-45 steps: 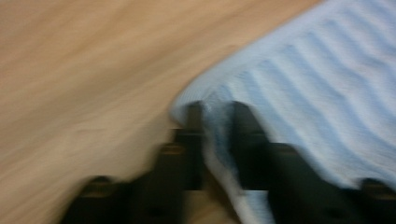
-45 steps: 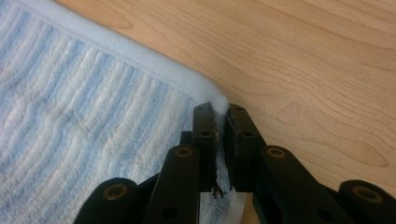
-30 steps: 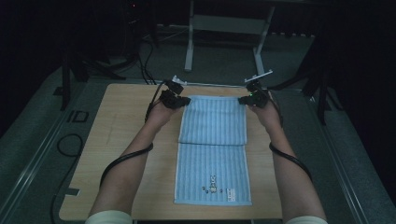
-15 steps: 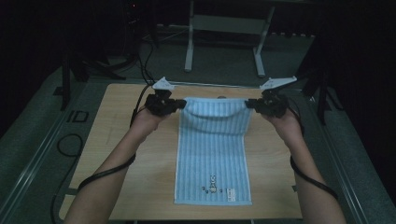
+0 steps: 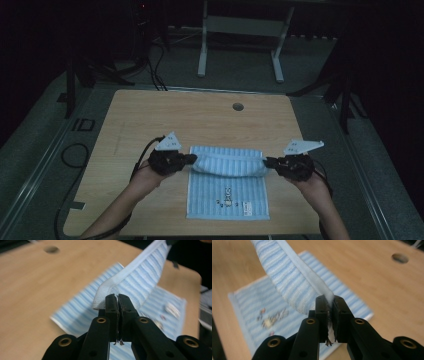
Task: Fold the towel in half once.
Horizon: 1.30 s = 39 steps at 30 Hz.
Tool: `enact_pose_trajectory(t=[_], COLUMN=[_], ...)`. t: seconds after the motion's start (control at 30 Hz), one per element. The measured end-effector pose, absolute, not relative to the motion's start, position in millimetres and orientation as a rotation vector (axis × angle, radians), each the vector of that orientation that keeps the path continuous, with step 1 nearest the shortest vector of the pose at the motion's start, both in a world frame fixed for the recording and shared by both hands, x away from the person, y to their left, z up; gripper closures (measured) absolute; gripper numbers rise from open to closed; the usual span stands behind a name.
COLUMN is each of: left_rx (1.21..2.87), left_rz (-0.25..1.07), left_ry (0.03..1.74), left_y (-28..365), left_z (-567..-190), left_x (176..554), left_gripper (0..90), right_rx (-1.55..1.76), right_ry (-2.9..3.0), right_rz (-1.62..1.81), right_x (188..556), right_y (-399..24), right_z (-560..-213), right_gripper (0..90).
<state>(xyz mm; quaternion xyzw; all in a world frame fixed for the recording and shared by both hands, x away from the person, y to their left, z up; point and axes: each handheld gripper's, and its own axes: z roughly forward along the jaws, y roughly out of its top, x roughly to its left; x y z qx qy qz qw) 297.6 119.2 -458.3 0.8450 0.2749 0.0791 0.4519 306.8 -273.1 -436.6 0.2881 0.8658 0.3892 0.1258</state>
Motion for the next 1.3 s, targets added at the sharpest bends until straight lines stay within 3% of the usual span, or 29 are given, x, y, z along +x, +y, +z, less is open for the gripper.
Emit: enact_pose_trajectory(t=[0.17,0.3,0.37,0.4,0.43,0.47,0.63,0.7,0.93,1.13,1.27,1.3], left_rx=[2.089,2.153,2.206,2.206,2.215,2.205,2.175,2.194,2.321,2.357,2.369,2.360], left_rz=[0.169,0.040,-0.014,-0.014,-0.025,-0.037,-0.036,-0.032,-0.068,-0.090,-0.070,-0.056], left_ry=[0.633,0.562,0.527,0.527,0.570,0.589,0.697,0.702,0.755,0.739,0.717,0.717], left_y=[119,119,120,120,122,124,123,118,97,93,90,90], left_z=[-476,-489,-493,-493,-495,-496,-502,-508,-532,-537,-538,-537], left_x=[272,251,243,243,242,243,260,267,290,290,288,287], left_gripper=[86.8,83.9,72.7,66.1,66.1,59.4,55.6,48.1,46.7,50.8,61.6,65.5], right_rx=[0.837,0.839,0.839,0.839,0.828,0.839,0.878,0.920,0.984,1.133,1.148,1.162], right_ry=[2.585,2.613,2.702,2.702,2.724,2.736,2.711,2.694,2.667,2.657,2.709,2.721], right_rz=[1.140,1.167,1.191,1.191,1.196,1.195,1.215,1.174,1.082,1.062,1.009,0.980], right_x=[284,263,254,254,249,243,245,256,277,305,315,317], right_y=[-279,-288,-293,-293,-293,-294,-294,-290,-288,-295,-289,-287], right_z=[-451,-457,-463,-463,-466,-469,-471,-477,-497,-513,-527,-530], right_gripper=[83.3,81.1,72.8,72.8,71.7,64.6,60.8,56.0,57.0,57.0,56.7,60.8])
